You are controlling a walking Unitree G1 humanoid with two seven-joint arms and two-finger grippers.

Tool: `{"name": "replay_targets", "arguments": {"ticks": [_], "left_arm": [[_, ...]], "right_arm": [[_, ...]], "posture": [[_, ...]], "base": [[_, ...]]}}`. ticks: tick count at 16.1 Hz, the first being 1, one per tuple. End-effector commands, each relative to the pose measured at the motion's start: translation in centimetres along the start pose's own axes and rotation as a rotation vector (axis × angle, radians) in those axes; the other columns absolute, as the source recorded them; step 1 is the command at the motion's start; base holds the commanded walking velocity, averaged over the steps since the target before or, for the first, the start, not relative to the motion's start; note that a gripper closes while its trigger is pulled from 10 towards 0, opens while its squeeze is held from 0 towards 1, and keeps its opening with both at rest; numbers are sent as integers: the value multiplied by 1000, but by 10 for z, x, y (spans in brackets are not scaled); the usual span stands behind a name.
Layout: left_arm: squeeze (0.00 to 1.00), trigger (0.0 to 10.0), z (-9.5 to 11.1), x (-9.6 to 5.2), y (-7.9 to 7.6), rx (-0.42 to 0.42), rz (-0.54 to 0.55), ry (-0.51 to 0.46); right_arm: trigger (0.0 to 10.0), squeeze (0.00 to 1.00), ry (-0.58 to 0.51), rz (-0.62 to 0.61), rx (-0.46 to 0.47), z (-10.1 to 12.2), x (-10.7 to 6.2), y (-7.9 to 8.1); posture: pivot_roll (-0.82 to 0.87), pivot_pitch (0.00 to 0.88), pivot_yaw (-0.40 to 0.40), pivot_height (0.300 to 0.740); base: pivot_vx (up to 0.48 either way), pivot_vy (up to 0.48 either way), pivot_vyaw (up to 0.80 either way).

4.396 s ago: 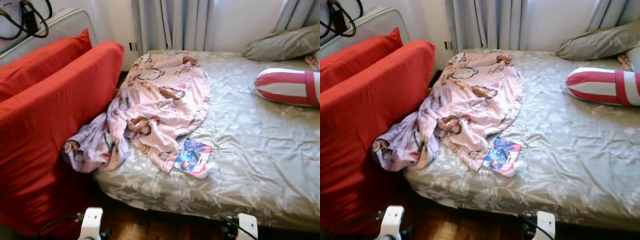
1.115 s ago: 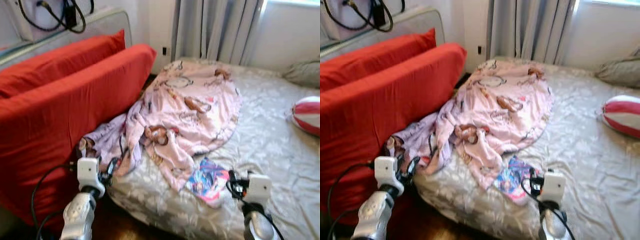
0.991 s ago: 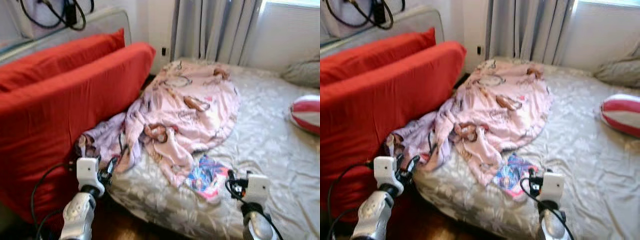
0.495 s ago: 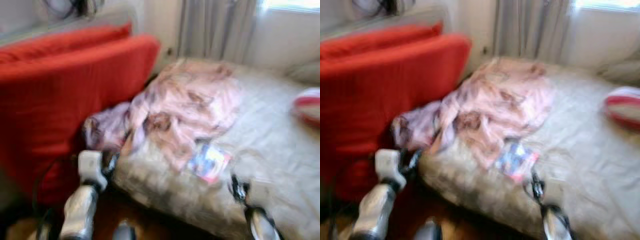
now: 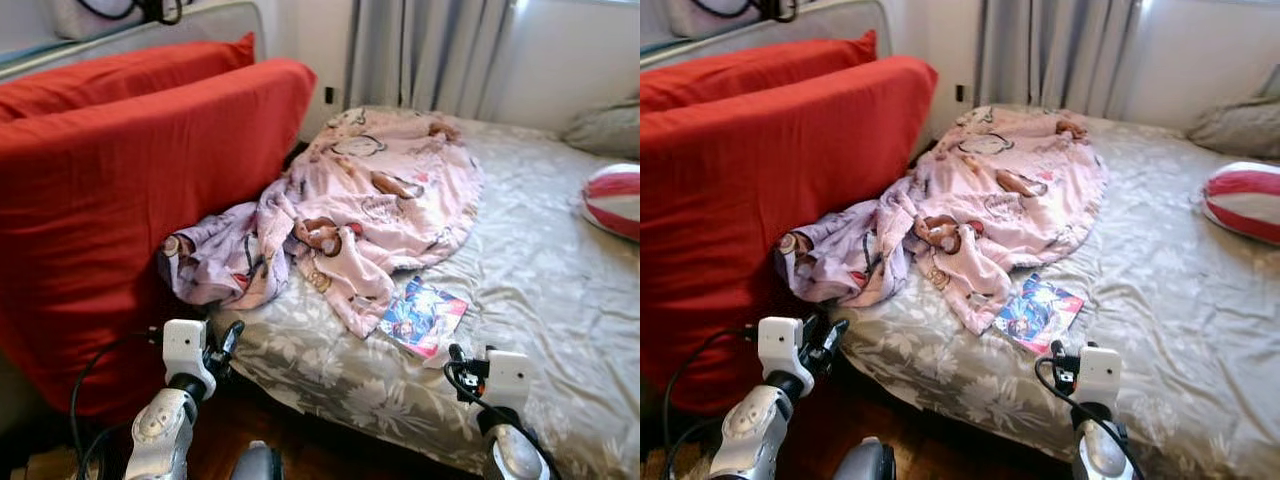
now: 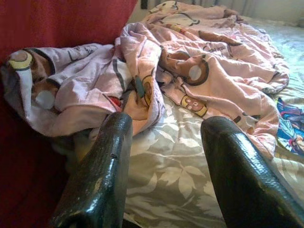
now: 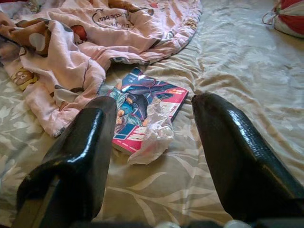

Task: Clean up the room

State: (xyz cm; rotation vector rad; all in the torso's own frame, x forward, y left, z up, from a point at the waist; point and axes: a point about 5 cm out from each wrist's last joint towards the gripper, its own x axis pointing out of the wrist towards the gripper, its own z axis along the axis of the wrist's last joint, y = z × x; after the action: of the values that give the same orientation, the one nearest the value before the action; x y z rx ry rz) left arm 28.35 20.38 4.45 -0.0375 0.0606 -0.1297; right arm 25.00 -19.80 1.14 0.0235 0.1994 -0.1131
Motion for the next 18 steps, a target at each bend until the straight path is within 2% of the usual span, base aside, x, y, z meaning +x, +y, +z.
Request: {"name": "replay_targets", "arguments": {"ticks": [1, 3, 18], "left_arm": [[0, 10000, 1, 1, 1, 1, -6, 4], [0, 10000, 1, 1, 0, 1, -7, 1], [0, 10000, 5, 4, -4, -5, -29, -9]], "right_arm": [[10000, 0, 4, 5, -1, 0, 1, 0], [10000, 0, 1, -6, 22, 0, 0, -1], [10000, 0, 16, 14, 11, -1, 1, 3]], "posture": [[-24, 18, -9, 621], [-24, 19, -10, 621], [-15, 31, -9, 611]], "base": [[0, 0, 0], [0, 0, 0], [0, 0, 0]]}}
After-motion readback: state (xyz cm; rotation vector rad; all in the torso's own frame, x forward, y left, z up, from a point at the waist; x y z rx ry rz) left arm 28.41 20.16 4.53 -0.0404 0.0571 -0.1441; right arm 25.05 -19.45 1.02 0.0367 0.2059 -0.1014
